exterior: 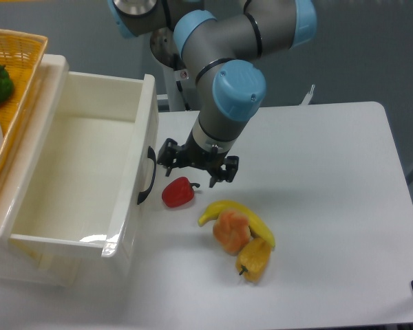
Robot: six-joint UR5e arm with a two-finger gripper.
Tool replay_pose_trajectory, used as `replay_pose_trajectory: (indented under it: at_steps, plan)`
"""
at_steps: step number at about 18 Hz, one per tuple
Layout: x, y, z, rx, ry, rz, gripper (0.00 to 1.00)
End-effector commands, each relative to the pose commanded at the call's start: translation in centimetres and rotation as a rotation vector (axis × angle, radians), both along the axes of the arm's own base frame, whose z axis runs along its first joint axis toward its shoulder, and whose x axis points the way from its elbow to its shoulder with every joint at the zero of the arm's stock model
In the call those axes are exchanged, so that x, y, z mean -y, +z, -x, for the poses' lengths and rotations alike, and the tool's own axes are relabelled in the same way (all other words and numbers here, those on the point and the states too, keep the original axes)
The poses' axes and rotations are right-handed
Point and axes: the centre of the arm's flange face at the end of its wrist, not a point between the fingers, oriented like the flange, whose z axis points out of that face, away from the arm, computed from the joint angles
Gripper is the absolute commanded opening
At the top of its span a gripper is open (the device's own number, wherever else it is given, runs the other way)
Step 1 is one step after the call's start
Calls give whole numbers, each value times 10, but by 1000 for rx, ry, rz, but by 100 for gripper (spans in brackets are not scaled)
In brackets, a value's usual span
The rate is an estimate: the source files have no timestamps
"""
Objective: Slide open the top white drawer
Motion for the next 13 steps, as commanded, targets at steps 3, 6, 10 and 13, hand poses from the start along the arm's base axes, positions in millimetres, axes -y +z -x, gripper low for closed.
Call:
replay_pose_trajectory:
  at_steps: [3,6,10,13]
  plan:
    - [3,-1,4,-34,-20,29,100]
    - [0,0,11,-71,-143,13,100]
    - [5,-3,36,-133,-288,-28,100]
    - [21,-2,52,-135,-336,-37,100]
